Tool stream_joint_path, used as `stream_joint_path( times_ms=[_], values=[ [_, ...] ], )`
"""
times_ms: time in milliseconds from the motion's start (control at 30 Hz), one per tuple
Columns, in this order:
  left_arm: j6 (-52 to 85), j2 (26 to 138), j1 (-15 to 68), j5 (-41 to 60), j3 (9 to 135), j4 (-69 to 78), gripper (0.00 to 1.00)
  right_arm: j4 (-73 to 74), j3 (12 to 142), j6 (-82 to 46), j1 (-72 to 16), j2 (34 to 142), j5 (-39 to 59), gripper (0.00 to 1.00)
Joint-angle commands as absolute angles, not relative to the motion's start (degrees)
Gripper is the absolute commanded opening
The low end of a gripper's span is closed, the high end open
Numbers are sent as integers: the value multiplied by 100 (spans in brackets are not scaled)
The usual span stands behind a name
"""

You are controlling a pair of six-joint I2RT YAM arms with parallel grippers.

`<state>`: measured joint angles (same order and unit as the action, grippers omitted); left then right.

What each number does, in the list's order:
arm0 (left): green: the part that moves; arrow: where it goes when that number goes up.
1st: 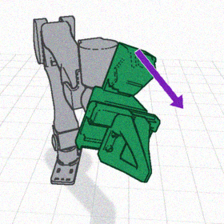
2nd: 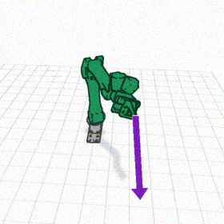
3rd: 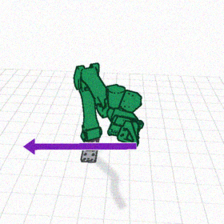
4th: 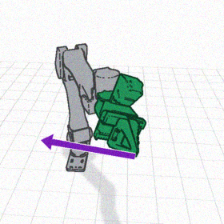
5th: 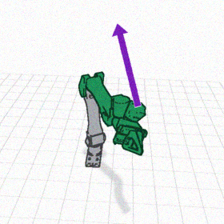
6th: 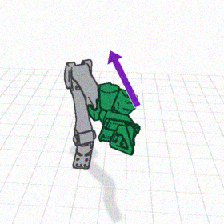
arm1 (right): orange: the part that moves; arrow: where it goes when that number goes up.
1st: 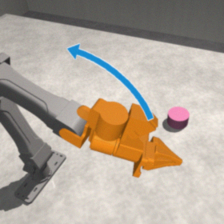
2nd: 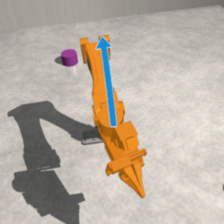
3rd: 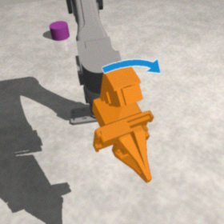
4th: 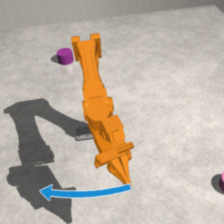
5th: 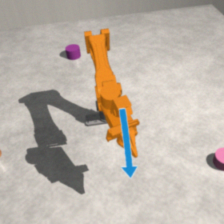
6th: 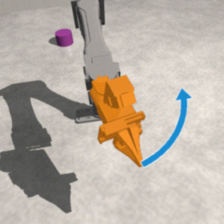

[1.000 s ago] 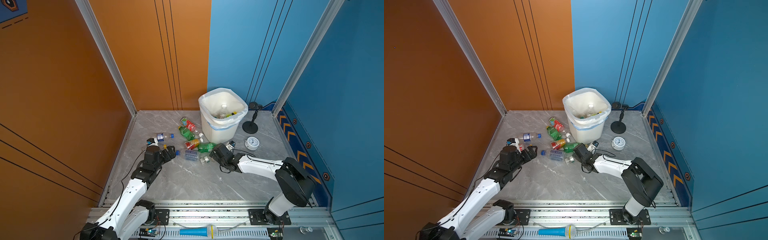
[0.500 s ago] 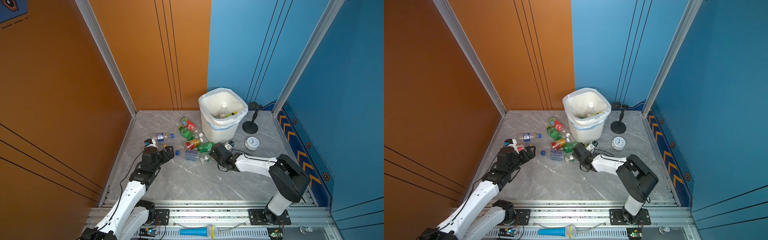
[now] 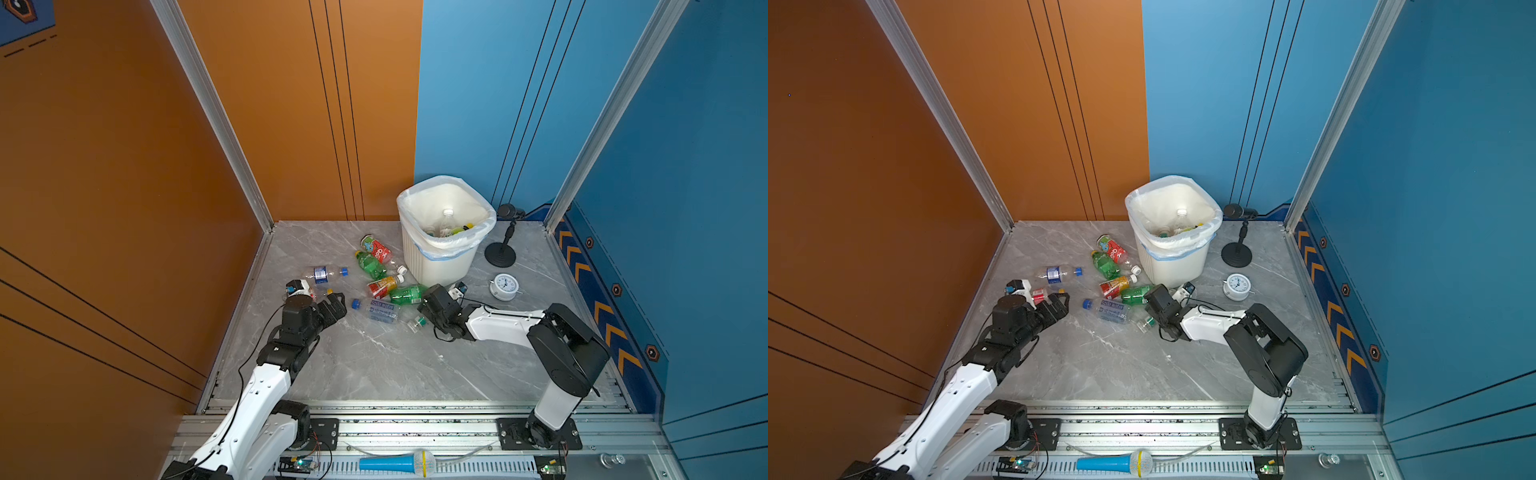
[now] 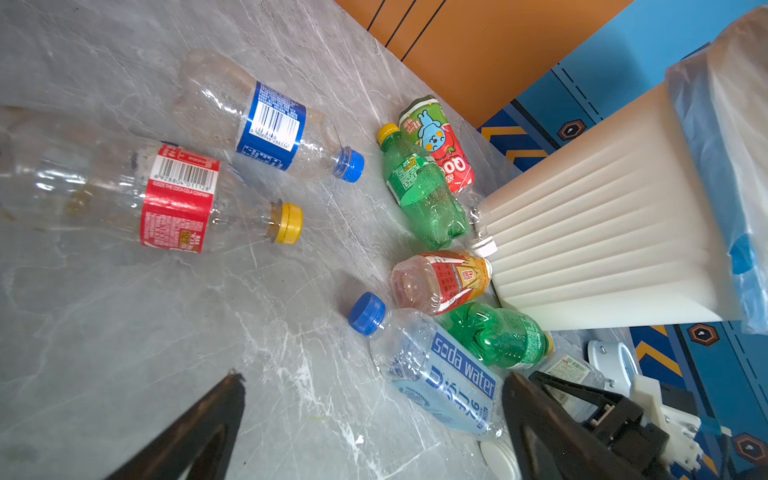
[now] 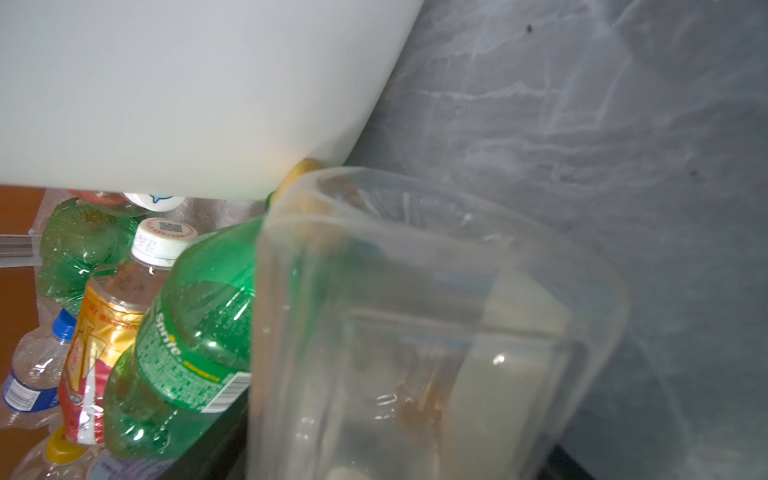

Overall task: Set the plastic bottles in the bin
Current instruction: 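Lift the clear bottle with the right gripper and drop it into the bin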

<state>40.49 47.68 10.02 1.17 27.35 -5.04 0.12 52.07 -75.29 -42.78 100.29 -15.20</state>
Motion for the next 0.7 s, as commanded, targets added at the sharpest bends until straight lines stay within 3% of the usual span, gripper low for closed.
stream_joint_path(
  times_ms=[0,200,333,667],
  values=[
    [4123,4754,932,250,2650,-544,98,-1,5043,-7538,-4283,10036,-1515,69],
    [4153,4755,902,260,2615,-527,98,-6,4847,-7383,-4317,9663,-1690,61],
    [4223,4793,881,251,2584,-475,98,-343,4768,-7132,-4380,9114,-2047,61],
    [4473,5108,796,241,2541,-325,98,-1422,4790,-5691,-4689,6968,-3315,59]
  ],
)
